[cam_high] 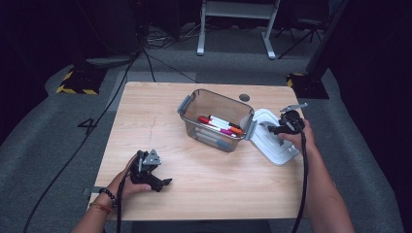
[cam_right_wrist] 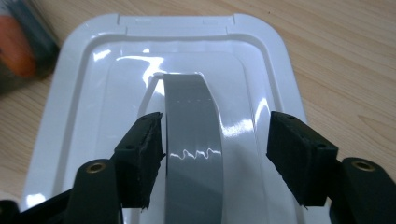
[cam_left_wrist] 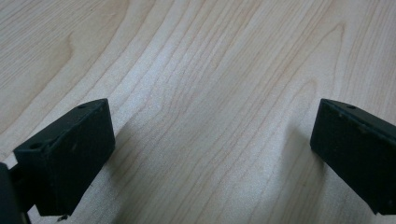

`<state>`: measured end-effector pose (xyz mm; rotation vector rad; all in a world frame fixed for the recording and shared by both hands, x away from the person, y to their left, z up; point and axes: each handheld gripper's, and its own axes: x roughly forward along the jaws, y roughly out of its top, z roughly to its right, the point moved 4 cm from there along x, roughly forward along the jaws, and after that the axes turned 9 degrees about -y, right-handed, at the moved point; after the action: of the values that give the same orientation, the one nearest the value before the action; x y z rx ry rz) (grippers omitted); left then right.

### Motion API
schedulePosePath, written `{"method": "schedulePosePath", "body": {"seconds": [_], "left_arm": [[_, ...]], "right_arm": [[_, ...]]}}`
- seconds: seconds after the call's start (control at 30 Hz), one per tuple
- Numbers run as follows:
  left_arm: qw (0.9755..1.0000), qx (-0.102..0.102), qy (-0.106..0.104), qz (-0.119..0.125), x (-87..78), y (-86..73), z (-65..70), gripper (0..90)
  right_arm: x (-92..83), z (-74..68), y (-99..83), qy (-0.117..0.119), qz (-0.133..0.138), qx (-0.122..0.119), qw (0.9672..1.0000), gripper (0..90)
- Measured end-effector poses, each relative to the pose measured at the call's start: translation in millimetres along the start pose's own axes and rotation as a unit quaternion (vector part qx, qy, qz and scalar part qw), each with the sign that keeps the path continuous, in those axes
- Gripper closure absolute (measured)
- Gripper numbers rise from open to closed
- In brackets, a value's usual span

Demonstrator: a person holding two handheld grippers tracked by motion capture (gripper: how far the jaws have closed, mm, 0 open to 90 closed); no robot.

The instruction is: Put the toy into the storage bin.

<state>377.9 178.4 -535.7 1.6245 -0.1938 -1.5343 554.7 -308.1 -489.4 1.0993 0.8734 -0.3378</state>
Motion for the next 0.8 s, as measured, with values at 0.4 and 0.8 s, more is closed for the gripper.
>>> {"method": "schedulePosePath", "body": {"seconds": [0.4, 0.8], "left_arm": [[1.0000, 0.000, 0.000, 0.000, 0.0, 0.0, 0.0, 0.2], [1.0000, 0.000, 0.000, 0.000, 0.0, 0.0, 0.0, 0.2]], "right_arm": [[5.4, -0.8, -0.8, 0.008, -0.006, -0.002, 0.9999, 67.0], [-37.9, 27.1, -1.0, -0.017, 0.042, 0.026, 0.9986, 67.2]]}}
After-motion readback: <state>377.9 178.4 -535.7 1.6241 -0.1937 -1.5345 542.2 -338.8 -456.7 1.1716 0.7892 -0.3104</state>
